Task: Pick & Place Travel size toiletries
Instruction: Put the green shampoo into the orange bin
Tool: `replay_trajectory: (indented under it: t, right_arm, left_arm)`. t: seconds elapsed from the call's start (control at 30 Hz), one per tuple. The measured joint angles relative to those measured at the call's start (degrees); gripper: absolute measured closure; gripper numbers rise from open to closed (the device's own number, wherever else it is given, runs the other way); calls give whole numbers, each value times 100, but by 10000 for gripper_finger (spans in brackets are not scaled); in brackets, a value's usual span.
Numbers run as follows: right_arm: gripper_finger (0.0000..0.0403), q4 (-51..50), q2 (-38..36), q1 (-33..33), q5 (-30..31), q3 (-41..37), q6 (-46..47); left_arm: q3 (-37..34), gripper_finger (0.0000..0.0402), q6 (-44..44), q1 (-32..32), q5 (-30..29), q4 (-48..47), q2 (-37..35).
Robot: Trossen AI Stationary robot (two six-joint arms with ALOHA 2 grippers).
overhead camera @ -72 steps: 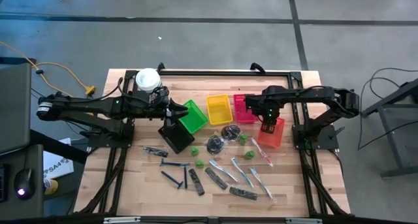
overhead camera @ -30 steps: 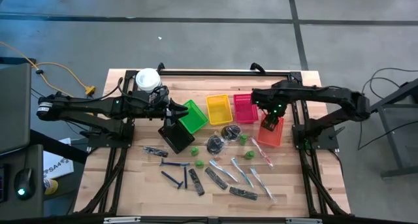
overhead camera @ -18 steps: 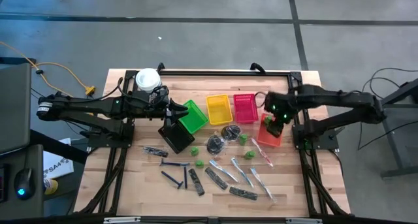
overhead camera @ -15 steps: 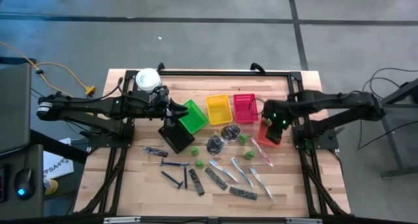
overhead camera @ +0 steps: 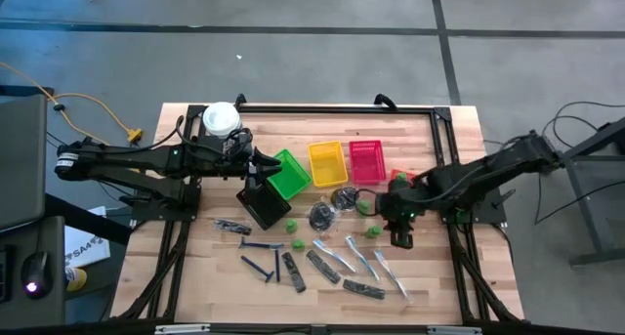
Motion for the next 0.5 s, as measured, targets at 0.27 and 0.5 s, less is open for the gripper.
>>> replay_trajectory:
  t: [0.27, 0.5]
  right_arm:
    - [233, -14, 699, -88, -382, 0, 328]
    - [155, 99, 1185, -126, -356, 0, 330]
  left_arm:
    - [0, 316, -2, 0, 171, -4, 0]
    - [0, 316, 0, -2, 264, -19, 0]
